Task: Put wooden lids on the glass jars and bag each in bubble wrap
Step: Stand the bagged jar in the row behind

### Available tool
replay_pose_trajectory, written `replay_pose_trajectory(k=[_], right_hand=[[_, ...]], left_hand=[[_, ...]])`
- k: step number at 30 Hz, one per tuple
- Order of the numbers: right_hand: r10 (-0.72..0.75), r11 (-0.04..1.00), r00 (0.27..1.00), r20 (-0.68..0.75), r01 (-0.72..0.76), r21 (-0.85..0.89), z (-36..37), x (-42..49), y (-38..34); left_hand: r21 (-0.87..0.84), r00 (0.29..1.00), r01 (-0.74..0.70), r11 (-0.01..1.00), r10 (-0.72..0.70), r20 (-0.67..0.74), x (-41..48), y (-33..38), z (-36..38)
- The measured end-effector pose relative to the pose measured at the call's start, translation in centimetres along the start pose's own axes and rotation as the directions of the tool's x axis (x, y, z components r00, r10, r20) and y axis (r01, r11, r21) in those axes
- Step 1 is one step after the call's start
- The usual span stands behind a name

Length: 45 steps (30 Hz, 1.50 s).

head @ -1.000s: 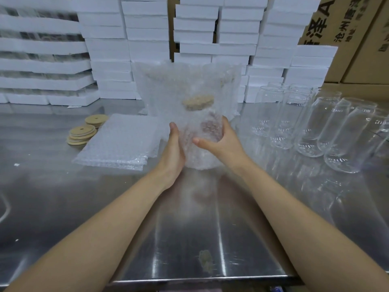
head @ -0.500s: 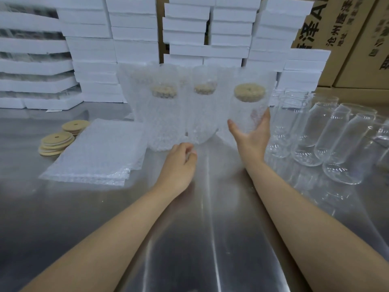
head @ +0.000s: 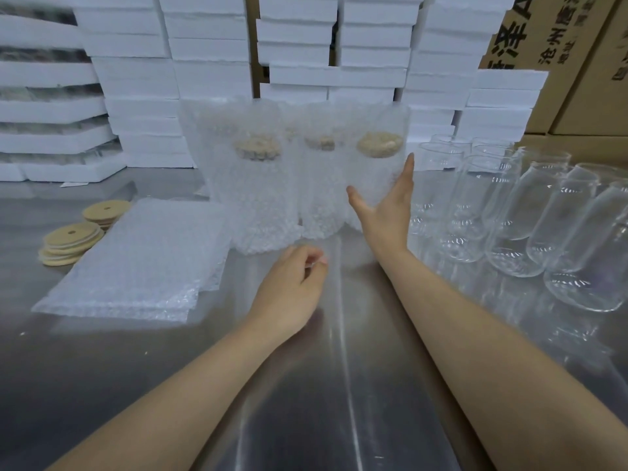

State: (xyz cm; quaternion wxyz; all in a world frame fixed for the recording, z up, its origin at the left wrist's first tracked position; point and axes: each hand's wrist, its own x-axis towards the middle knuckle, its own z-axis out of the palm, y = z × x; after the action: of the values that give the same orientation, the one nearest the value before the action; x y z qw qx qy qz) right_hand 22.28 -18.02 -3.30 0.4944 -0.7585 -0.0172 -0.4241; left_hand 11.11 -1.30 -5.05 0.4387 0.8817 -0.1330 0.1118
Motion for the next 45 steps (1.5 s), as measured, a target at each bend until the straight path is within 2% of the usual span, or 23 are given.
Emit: replay_pose_trajectory(k=[7,13,16,18,20,21,23,25,27,29,31,34,37,41,43,45], right_hand=[[0.0,0.998,0.995,0.102,0.008,-0.07,0.4,0.0,0.6],[-0.096,0.995,0.993,0.075,0.097,-0.013,0.1,-0.3,-0.1],[-0.203,0.979,0.979,0.011,0.203,-0.024,-0.2,-0.4,-0.9],[-0.358,0.929,0.93,-0.087,0.345,-0.134,-0.5,-0.6,-1.4],[-0.582,0.801,0.8,-0.145,0.534,-0.272,-0.5,-0.7,-1.7],[-0.662,0.734,0.739,-0.122,0.607,-0.305,-0.4,-0.8,-1.9],[-0.736,0.644,0.677,-0.009,0.696,-0.319,0.0,-1.4,-2.4],[-0.725,0.621,0.676,0.132,0.724,-0.3,0.0,-1.9,-2.6],[-0.623,0.692,0.751,0.22,0.66,-0.294,0.0,-2.0,-2.8],[-0.495,0.78,0.84,0.225,0.543,-0.312,-0.2,-1.8,-2.6],[-0.418,0.83,0.876,0.242,0.476,-0.29,-0.2,-1.6,-2.2],[-0.37,0.858,0.868,0.332,0.456,-0.236,0.0,-1.5,-2.0],[-0.365,0.863,0.859,0.359,0.457,-0.216,0.1,-1.6,-2.2],[-0.513,0.786,0.81,0.284,0.576,-0.224,-0.4,-2.5,-3.5],[-0.578,0.726,0.756,0.307,0.648,-0.23,-0.4,-3.5,-4.6],[-0.58,0.706,0.723,0.375,0.676,-0.211,-0.4,-4.7,-5.4]], left_hand=[[0.027,1.0,-0.015,1.0,0.014,0.027,-0.1,0.0,-0.1],[0.038,0.999,-0.027,0.999,0.026,0.019,0.0,-0.1,-0.2],[0.068,0.999,-0.037,0.997,0.034,0.032,-0.2,0.0,-0.2],[0.076,0.999,-0.041,0.996,0.038,0.037,-0.2,0.0,-0.2],[0.078,0.999,-0.041,0.996,0.038,0.039,-0.2,0.1,-0.3],[0.079,0.998,-0.041,0.996,0.038,0.039,-0.2,0.1,-0.3],[0.081,0.998,-0.048,0.996,0.045,0.041,-0.3,0.2,-0.4],[0.088,0.998,-0.052,0.995,0.047,0.05,-0.4,0.3,-0.4],[0.104,0.997,-0.059,0.993,0.053,0.06,-0.4,0.3,-0.4],[0.115,0.996,-0.074,0.991,0.067,0.064,-0.4,0.3,-0.3],[0.123,0.995,-0.087,0.989,0.08,0.061,-0.3,0.2,-0.3],[0.134,0.993,-0.109,0.985,0.102,0.06,-0.2,-0.1,-0.1],[0.143,0.991,-0.125,0.982,0.116,0.07,-0.1,-0.3,-0.1],[0.145,0.987,-0.144,0.979,0.133,0.086,-0.1,-0.3,-0.2],[0.146,0.987,-0.141,0.979,0.128,0.093,0.0,-0.1,-0.3],[0.145,0.99,-0.125,0.981,0.114,0.082,0.1,0.2,-0.5]])
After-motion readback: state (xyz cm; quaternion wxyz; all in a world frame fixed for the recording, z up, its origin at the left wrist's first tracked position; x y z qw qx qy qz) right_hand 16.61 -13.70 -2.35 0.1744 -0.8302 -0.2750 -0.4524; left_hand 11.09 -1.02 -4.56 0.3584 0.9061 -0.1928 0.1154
